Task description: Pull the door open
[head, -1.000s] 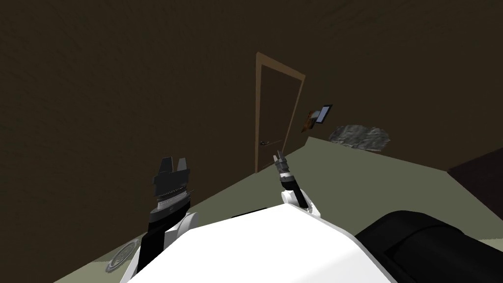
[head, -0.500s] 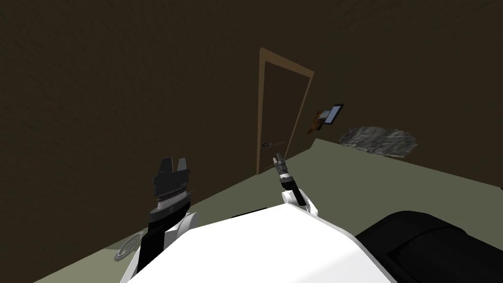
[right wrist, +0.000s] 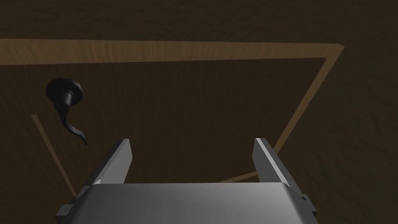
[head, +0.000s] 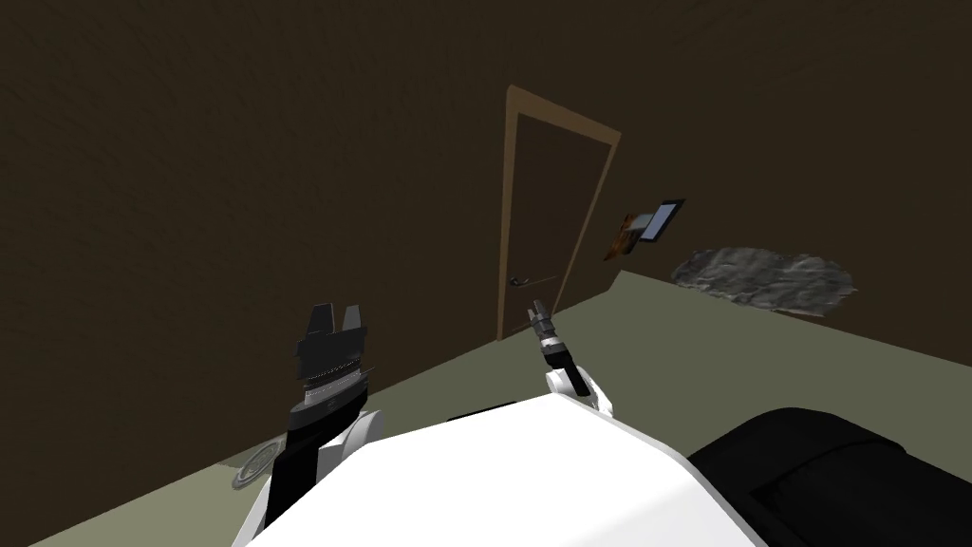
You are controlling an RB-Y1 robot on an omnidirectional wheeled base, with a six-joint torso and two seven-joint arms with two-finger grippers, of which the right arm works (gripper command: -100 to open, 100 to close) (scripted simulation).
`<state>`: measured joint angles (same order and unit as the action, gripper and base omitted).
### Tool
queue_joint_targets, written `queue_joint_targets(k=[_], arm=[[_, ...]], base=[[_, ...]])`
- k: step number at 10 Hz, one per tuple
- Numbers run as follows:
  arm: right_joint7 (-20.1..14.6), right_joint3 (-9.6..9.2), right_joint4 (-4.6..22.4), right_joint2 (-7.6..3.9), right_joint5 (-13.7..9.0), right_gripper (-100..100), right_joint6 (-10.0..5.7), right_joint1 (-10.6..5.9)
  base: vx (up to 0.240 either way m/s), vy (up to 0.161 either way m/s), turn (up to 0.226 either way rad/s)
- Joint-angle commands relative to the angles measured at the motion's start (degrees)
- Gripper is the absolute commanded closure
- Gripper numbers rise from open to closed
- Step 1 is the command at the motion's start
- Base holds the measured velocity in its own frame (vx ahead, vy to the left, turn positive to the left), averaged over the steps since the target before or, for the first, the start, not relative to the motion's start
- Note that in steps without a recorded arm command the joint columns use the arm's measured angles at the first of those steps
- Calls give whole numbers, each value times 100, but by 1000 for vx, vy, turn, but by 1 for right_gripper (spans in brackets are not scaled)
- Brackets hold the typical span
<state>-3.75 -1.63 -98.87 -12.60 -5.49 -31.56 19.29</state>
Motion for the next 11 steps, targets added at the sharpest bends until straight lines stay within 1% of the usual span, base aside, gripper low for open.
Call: queue_joint_targets(k=[1, 2, 3, 4, 5, 6, 7, 8, 9, 10, 11], arm=[[-59, 13, 286, -72, -15, -100, -90, -88], [-104, 22, 467, -130, -26, -100, -141, -152], [-104, 22, 520, -130, -26, -100, -141, -152], [-150, 30, 739, -189, -37, -100, -191, -217], [-196, 39, 885, -246, -48, -100, -242, -281], [-196, 39, 957, -246, -48, -100, -242, -281], [-242, 48, 1144, -304, -59, -100, -293, -345], [-242, 48, 1176, -304, -59, -100, -293, -345], [-288, 56, 1382, -362, -70, -100, -344, -409], [-288, 56, 1395, -362, -70, -100, -344, -409], [-333, 65, 1607, -419, -80, -100, -394, -471]], base=[[43, -47, 93], [58, -72, 131], [49, -60, 60], [49, -69, 94], [61, -81, 158], [45, -52, 57], [45, -51, 86], [34, -47, 46], [36, -49, 92], [35, -44, 58], [35, -63, 96]])
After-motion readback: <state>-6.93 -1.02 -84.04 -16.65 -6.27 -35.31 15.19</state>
